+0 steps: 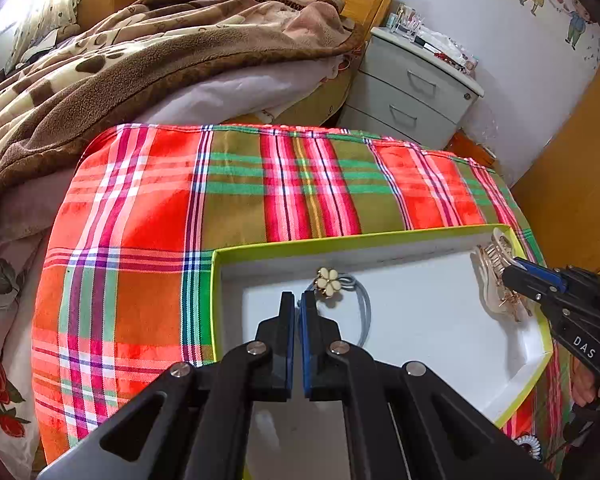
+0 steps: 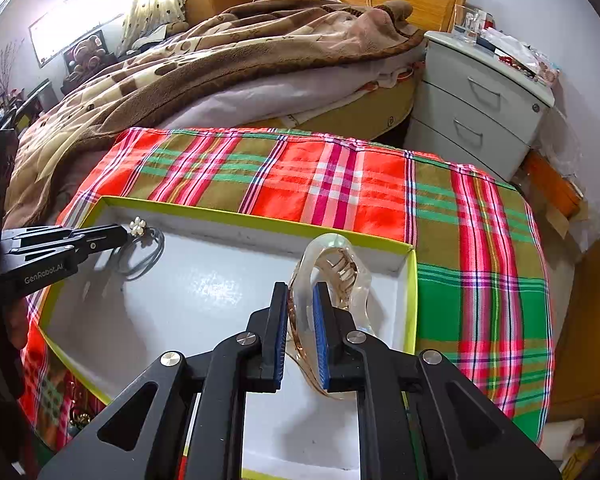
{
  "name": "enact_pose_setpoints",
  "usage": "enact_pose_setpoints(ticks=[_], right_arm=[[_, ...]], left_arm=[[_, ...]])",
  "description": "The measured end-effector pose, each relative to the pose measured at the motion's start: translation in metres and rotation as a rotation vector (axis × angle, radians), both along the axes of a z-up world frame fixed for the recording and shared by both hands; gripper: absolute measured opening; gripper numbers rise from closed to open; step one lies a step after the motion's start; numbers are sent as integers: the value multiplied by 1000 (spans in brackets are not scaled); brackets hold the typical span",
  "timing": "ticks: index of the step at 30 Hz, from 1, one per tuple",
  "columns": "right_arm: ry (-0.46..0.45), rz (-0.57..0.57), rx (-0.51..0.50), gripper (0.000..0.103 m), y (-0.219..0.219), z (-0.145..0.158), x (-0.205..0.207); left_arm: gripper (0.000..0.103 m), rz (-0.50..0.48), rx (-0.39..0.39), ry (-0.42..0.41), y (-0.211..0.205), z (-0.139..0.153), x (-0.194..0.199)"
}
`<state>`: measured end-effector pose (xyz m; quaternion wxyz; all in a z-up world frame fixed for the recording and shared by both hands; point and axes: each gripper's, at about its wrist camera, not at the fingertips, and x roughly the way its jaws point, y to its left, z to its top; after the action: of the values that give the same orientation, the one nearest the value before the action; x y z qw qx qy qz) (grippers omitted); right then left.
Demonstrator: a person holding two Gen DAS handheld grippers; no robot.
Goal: Organize jewelry
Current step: 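Carry the claw clip and hair tie into the yellow box while both tools open, then lift both tools out of the box toward the remaining jewelry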
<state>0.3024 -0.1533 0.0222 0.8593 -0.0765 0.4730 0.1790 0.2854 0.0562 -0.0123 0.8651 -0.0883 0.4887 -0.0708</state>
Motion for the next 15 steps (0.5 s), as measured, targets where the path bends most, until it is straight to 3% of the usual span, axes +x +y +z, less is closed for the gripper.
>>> enact_pose_setpoints(ticks=[8, 11, 13, 15], right_arm=[[-4, -1, 0, 15, 0, 1, -1], [-10, -5, 21, 23, -1, 5, -1], [-18, -11, 28, 28, -2, 9, -4], [-29, -9, 34, 28, -3, 14, -7]], left_arm=[[8, 0, -8, 13, 4, -3, -1], [16, -4, -18, 11, 3, 0, -3], [27, -1, -13, 6, 3, 3, -4], [33, 0, -11, -4, 2, 8, -9]])
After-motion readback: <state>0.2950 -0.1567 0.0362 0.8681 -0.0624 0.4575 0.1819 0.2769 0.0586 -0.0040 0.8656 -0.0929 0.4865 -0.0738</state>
